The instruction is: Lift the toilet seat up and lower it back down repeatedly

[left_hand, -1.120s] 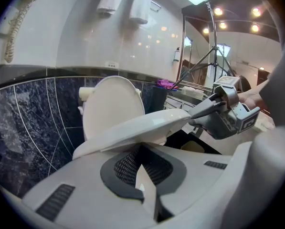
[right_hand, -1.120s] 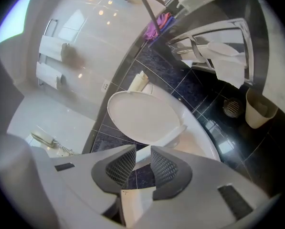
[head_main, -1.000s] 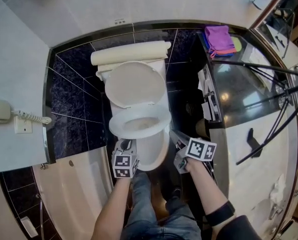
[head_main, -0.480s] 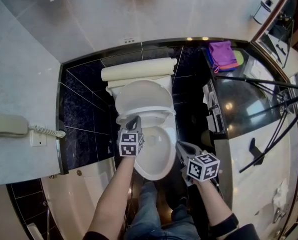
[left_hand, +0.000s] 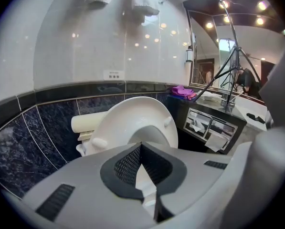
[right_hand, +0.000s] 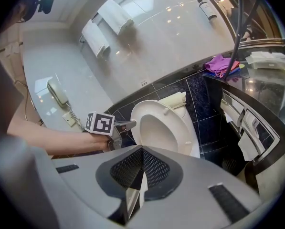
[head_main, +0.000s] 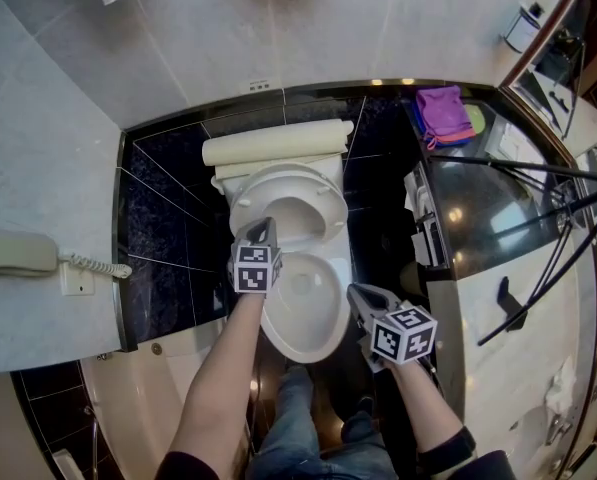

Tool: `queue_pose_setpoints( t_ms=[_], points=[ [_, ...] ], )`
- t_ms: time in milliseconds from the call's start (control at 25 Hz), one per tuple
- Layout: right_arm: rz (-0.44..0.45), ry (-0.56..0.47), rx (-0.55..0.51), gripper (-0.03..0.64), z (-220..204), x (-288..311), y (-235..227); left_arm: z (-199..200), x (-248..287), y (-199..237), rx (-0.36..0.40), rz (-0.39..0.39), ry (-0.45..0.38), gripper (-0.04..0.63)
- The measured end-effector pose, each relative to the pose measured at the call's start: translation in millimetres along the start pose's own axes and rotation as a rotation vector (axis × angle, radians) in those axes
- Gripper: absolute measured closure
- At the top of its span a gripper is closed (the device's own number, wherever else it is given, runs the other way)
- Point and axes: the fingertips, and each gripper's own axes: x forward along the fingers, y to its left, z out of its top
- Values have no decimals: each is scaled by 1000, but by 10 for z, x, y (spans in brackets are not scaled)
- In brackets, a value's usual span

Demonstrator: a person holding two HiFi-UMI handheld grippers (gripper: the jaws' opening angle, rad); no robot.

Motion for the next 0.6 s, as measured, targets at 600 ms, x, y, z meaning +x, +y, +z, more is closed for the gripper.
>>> queue_pose_setpoints(
  t_ms=[600],
  points=[
    [6,-19,-184,600,198,-383,293,243,-1169,-499,7,30,-68,603]
  ],
)
